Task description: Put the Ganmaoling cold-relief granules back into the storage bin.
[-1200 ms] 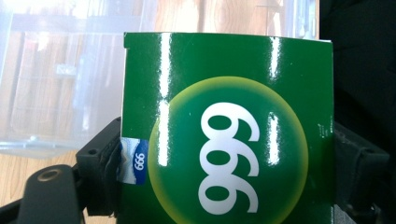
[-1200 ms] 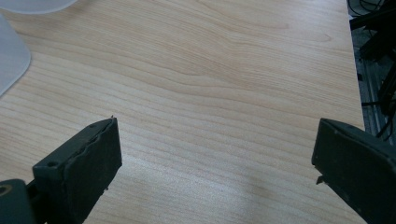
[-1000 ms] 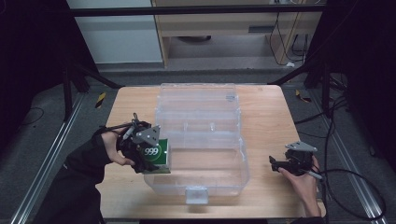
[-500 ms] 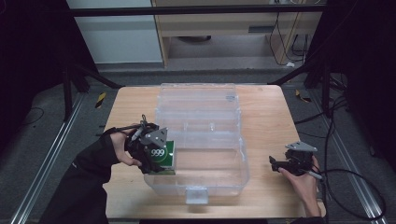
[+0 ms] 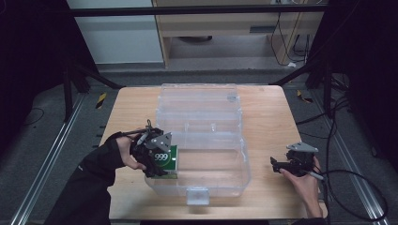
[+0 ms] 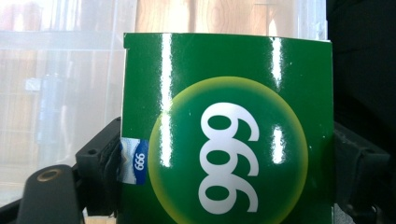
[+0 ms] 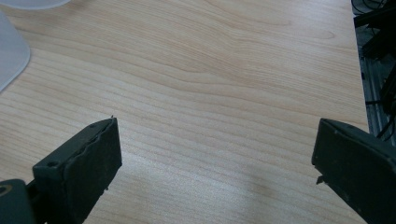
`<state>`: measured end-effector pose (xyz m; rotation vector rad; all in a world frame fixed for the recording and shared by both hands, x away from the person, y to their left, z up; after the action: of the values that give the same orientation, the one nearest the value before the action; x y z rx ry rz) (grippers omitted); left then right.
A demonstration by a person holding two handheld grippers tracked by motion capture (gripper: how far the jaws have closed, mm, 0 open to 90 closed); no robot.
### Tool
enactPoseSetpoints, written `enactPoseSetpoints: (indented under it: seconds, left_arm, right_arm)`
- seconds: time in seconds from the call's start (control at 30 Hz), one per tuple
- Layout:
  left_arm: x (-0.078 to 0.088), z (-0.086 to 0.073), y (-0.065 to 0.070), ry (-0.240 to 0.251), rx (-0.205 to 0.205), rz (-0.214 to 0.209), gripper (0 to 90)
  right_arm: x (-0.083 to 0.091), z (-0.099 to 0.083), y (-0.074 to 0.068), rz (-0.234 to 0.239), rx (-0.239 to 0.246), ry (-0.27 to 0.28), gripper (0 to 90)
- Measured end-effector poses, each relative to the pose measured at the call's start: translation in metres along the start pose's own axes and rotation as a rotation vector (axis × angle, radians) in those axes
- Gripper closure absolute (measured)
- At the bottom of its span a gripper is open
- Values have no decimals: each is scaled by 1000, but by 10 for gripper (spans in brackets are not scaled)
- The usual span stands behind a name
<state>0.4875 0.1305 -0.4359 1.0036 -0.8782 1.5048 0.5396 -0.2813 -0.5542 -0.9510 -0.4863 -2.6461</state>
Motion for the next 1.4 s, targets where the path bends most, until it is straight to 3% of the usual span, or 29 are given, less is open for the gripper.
enactPoseSetpoints:
  seconds: [0.97,1.2,1.4]
  left_arm:
    - [-36,-17,2,-30,34,-22,142]
    - [-42,-19,0,-58,41,-11,134]
    - [-34,-13,-1,-15,51,-5,144]
  right_arm:
    - [-1,-1,-1,1,1,-7,16]
    - [-1,-1,-1,1,1,-7,14]
    - [-1,-1,-1,2,3,-9,14]
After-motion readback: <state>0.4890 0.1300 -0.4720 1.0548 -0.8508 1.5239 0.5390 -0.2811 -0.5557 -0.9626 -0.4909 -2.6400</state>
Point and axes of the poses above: each handheld gripper's, and its own axes: x roughly backward along the jaws, z roughly out of its top, y roughly to its right, the point moved 10 cm from there along -x, roughly forward along the jaws, and after that the axes turned 10 degrees about x, right-handed, at the moved point
